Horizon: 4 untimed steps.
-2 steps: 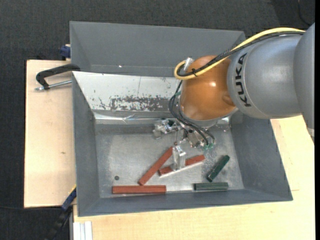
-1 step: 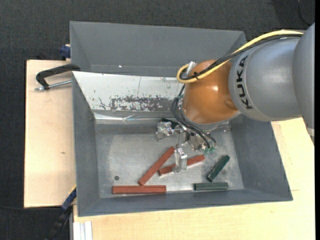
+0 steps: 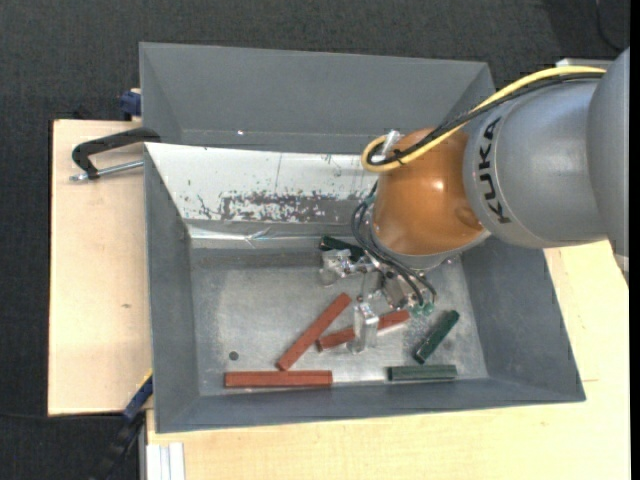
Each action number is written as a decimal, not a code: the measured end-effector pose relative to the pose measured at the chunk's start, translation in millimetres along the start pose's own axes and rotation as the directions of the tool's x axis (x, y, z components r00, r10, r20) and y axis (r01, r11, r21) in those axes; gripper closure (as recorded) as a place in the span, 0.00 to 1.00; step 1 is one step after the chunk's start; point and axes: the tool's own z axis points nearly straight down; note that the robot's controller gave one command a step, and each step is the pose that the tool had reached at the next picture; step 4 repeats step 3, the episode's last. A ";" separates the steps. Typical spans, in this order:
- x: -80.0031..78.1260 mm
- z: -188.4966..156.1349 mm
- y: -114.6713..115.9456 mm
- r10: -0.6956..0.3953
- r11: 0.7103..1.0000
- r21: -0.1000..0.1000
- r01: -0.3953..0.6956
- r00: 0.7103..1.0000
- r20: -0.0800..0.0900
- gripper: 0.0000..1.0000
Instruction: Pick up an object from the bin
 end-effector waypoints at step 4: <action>-4.0 -148.7 20.7 -0.404 0.915 0.006 0.404 0.915 0.011 1.00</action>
Offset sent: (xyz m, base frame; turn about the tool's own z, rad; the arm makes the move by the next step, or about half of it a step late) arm 0.0000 0.0000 0.0000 0.0000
